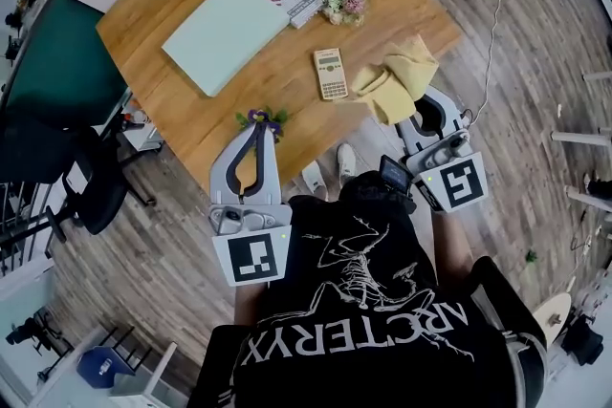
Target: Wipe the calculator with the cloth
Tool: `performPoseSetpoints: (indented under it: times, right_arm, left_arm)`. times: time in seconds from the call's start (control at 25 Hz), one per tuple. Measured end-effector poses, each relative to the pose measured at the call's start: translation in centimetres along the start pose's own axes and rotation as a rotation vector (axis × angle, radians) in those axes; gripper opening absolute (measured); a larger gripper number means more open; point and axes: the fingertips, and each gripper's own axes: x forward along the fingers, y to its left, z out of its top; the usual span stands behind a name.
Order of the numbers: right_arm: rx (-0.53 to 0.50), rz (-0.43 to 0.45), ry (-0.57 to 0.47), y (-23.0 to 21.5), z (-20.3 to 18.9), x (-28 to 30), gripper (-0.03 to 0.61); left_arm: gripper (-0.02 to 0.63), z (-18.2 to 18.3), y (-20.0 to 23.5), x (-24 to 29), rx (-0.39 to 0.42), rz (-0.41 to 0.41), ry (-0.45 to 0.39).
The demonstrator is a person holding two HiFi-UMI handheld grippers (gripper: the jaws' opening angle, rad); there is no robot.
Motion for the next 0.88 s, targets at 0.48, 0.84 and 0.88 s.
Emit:
performPoseSetpoints:
  times: [0.48, 0.84, 0.88]
  right_arm:
    - [-0.302, 0.329, 0.55, -0.5, -18.9, 10.9, 0.057]
    - [-0.524, 0.449, 0.823, 0.5, -32.4, 19.9, 0.057]
    - [-0.545, 0.451, 0.842, 0.8, -33.3, 20.5, 0.057]
  left_arm:
    - [0.009, 0.4, -1.0, 0.0, 0.006, 0.136, 0.074]
    - [0.009, 0.0, -2.4, -1.4, 0.038, 0.189, 0.13]
    - [0.009, -0.1, -2.2, -1.8, 0.043, 0.199, 0.137]
